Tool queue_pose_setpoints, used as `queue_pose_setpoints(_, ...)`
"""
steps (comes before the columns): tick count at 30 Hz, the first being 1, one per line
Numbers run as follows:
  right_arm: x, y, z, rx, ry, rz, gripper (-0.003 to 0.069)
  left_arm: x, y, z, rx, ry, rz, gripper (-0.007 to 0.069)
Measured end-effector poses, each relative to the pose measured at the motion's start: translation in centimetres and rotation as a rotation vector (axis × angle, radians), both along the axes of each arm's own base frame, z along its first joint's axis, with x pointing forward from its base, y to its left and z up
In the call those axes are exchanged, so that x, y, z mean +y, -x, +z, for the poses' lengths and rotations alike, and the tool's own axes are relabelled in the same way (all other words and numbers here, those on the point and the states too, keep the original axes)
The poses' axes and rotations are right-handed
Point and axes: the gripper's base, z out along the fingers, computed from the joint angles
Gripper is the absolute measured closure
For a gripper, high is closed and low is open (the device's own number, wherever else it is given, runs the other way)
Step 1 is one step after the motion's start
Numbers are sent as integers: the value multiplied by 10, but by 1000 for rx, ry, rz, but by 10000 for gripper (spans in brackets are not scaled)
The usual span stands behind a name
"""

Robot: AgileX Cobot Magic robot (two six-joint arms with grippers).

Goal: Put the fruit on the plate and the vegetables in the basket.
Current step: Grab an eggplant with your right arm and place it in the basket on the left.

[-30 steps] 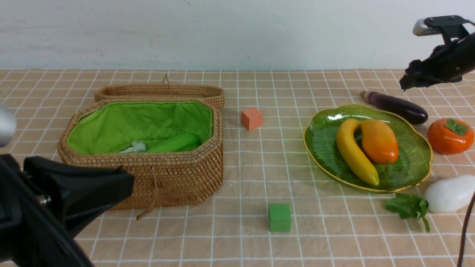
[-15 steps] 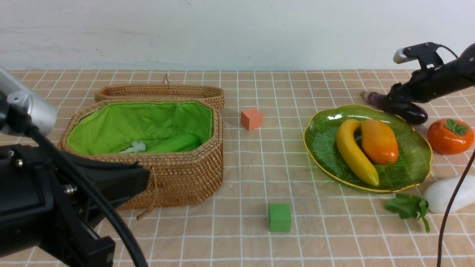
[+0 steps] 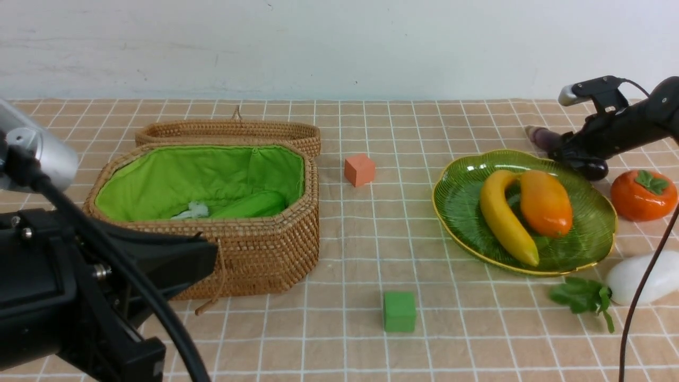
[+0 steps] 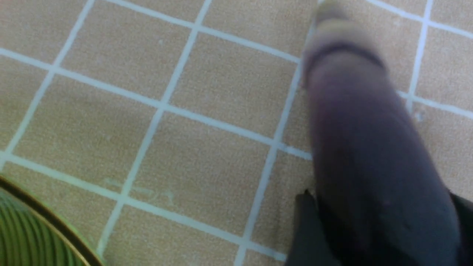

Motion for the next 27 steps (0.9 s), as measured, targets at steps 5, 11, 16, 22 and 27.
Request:
queue_pose_setpoints(5, 1, 2, 4, 20, -7, 14, 286, 0, 0, 0, 5, 8, -1, 599)
queue_pose_setpoints(11, 7, 17, 56, 54, -18, 52, 286, -1, 0, 0, 11, 16, -3, 599)
queue_pose_setpoints(16, 12, 39, 119, 58, -57, 7, 286, -1, 1, 4, 3, 21, -3, 599)
queue_pose_setpoints(22, 49, 86, 227, -41, -174, 33, 286, 8, 13, 29, -77, 81, -1, 599)
queue_pose_setpoints(27, 152, 137, 286, -111, -237, 319, 286, 18, 24, 29, -61, 62, 17, 599)
